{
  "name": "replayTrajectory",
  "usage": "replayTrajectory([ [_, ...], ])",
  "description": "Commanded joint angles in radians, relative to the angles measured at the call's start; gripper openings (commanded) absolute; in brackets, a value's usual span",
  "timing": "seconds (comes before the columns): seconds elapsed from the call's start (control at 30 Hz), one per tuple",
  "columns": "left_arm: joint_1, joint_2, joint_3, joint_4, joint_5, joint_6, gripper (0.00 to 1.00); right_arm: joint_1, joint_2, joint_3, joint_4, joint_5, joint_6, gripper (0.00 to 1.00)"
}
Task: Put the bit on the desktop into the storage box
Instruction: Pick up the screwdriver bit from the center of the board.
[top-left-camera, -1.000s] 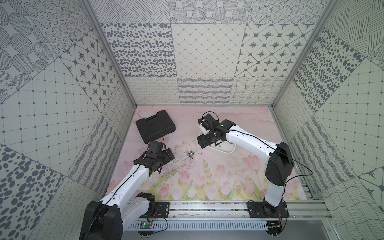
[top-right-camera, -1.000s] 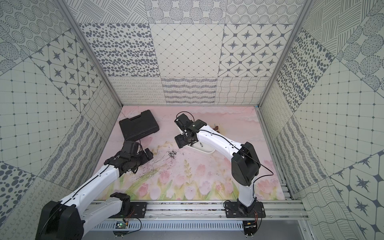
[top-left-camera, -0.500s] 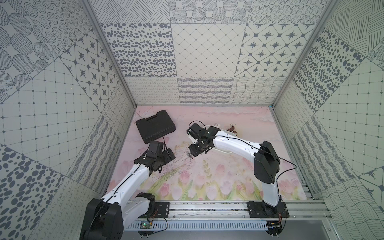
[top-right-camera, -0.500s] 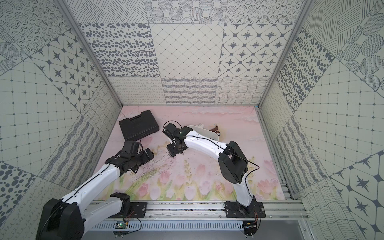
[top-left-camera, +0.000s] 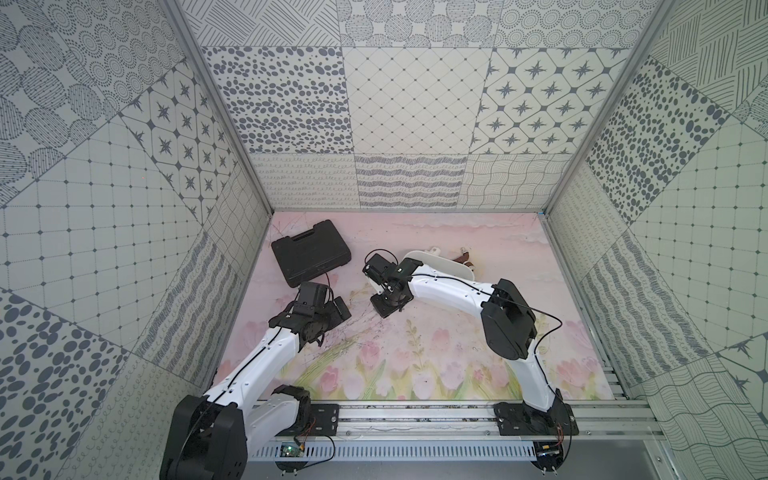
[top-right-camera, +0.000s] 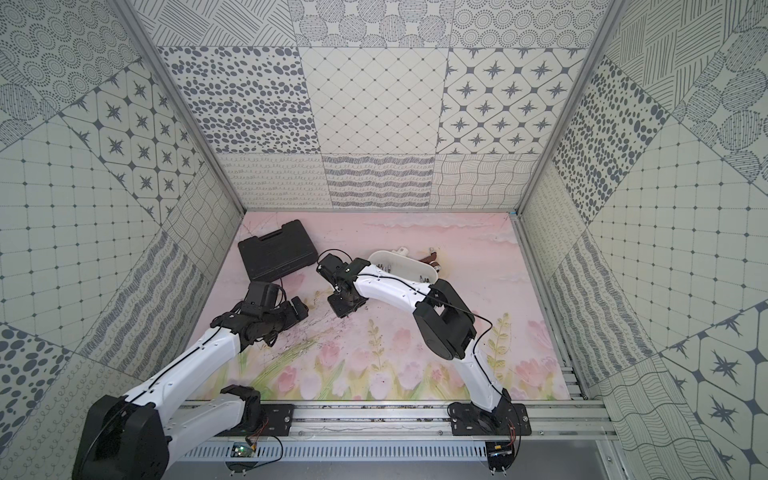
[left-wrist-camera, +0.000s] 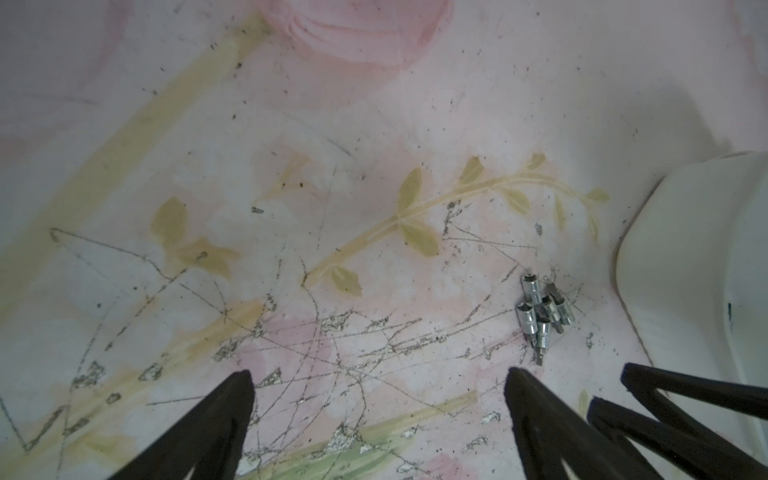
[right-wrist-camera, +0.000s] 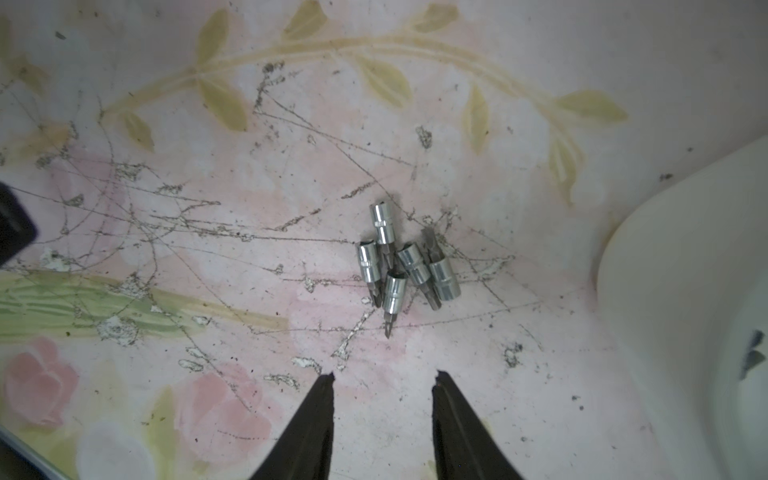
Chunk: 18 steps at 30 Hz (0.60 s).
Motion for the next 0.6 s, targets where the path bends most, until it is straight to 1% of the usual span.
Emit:
replayTrajectory([
  [0.0,0.005,0.002,0.0,0.027,-0.003,-0.005,0.99,0.008,0.036,0.035,0.006,0.006,0.011,0.39],
  [0.17,0.005,0.003,0.001,0.025,-0.009,-0.002,1.0,0.009,0.064,0.04,0.006,0.006,0.014,0.34],
  [0.57,0.005,0.003,0.001,0.019,-0.014,0.003,0.99,0.009,0.102,0.048,0.005,0.018,0.015,0.3],
])
